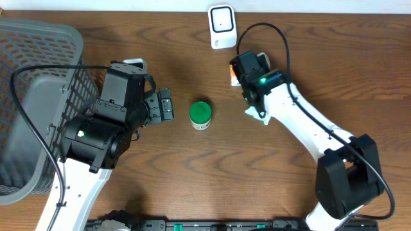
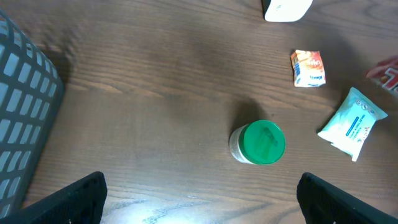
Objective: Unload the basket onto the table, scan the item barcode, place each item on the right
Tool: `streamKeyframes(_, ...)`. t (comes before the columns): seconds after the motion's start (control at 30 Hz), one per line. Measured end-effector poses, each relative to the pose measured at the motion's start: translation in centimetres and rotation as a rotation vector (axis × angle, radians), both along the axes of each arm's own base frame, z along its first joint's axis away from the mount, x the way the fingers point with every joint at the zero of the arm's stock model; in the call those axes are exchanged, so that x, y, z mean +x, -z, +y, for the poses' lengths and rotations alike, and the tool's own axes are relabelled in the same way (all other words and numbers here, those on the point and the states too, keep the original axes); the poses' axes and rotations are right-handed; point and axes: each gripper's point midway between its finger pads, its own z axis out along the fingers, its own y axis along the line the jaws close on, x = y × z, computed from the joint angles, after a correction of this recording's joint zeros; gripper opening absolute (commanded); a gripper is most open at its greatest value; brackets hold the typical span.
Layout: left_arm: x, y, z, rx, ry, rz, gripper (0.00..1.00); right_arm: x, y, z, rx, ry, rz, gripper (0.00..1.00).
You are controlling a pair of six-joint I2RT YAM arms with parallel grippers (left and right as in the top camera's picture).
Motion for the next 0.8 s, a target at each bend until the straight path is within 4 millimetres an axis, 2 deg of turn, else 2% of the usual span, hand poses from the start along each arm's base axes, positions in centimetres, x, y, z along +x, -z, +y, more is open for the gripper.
streamKeyframes(0.1, 0.0, 0.0, 0.0, 0.0, 0.0, 0.0, 0.98, -0.1, 0.8, -0.3, -0.083, 0.004, -0.019, 0.02)
streamKeyframes(0.33, 0.0, 0.0, 0.0, 0.0, 0.0, 0.0, 0.98, -1.3, 5.7, -0.2, -0.223, -0.022, 0.065, 0.02)
streamKeyframes(0.47, 0.0, 0.0, 0.0, 0.0, 0.0, 0.0, 0.98, -2.1, 7.7, 0.8, -0.273, -0.062, 0.108, 0.02)
streamKeyframes(0.5, 0.0, 0.0, 0.0, 0.0, 0.0, 0.0, 0.98, -2.3, 8.0, 1.3, -0.283, -0.077, 0.113, 0.05)
streamKeyframes(0.63, 0.0, 0.0, 0.0, 0.0, 0.0, 0.0, 0.98, -3.3, 8.4, 3.4, -0.293, -0.137, 0.126, 0.36)
streamKeyframes(0.8, 0.0, 0.0, 0.0, 0.0, 0.0, 0.0, 0.98, -5.5, 9.5, 4.8, -0.278, -0.197, 0.221, 0.59)
